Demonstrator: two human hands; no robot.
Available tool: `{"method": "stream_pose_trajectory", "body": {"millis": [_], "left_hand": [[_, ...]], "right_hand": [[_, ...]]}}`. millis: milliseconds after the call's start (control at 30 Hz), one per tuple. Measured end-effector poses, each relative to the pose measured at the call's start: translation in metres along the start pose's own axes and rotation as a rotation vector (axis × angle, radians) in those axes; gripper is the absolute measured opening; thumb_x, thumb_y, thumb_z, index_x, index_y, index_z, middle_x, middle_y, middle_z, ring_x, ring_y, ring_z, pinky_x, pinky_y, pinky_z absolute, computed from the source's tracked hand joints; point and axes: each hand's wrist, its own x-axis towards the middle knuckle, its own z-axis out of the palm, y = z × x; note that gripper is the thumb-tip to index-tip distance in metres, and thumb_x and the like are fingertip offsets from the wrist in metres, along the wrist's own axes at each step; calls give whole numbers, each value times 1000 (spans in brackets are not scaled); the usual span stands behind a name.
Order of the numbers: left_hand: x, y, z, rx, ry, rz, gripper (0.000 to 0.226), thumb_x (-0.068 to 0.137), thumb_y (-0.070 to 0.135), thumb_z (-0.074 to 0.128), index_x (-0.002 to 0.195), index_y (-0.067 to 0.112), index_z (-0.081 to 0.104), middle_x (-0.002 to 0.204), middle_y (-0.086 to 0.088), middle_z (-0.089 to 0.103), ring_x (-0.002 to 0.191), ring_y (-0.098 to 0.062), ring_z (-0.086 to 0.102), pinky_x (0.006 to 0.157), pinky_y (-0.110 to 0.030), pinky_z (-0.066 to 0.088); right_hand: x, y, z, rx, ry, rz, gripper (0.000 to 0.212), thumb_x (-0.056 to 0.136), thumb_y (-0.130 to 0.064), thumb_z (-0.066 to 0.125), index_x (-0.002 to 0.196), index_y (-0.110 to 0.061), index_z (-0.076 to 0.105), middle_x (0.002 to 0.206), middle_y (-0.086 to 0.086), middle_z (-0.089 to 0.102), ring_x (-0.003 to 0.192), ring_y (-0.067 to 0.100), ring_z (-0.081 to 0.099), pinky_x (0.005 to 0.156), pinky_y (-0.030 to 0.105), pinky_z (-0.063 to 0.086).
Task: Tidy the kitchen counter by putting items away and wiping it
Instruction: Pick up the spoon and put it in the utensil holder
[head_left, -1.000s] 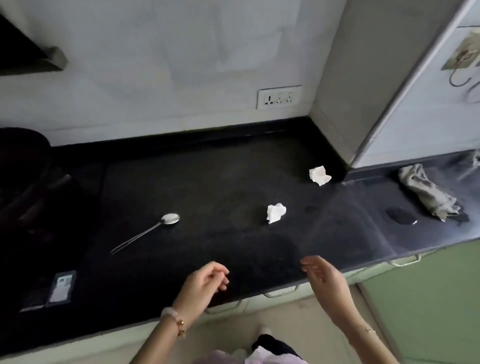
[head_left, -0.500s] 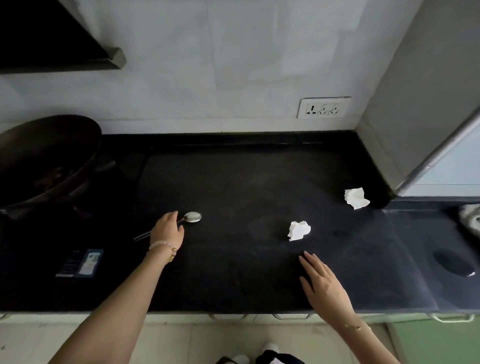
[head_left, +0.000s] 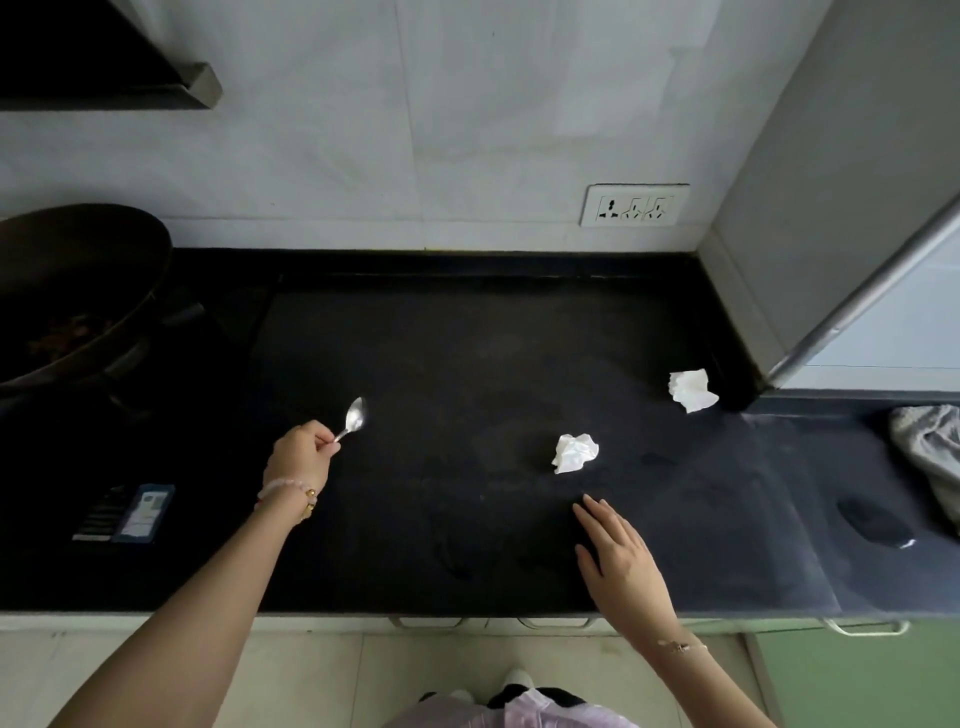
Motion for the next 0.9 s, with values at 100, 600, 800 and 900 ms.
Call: {"method": "stream_pose_trajectory", "body": {"millis": [100,600,800,900], "left_hand": [[-20,12,-8,-277,-2,-30,17,103,5,60,116,-4,68,112,-21,70,99,-34,68,80,-38,54],[-218,-69,-58,-1065,302,-377,26,101,-3,58,79,7,69,58,7,64,61,-19,50,63,-30,43],[-303,-148,-76,-1178,506,-537,28,101,-7,54,79,6,65,71,-5,59,59,-20,47,62,-30,42],[-349,-194,-81,-1255,594,-607,27,102,-6,55,80,7,67,72,-7,59,57,-18,49,60,-28,41]], "right_hand": [[0,0,-2,-6,2,4,44,85,-16,62,128,-14,56,136,3,54,128,25,49,106,32,30],[13,-154,10,267,-410,-331,25,93,-24,45,109,-30,64,99,-17,67,74,-2,62,75,21,52],[-48,-232,77,176,-688,-485,24,90,-24,43,93,-28,66,85,-13,69,81,8,65,79,29,51],[-88,-229,125,35,-847,-439,24,89,-24,45,70,-28,60,79,-2,70,92,20,67,74,25,46]]}}
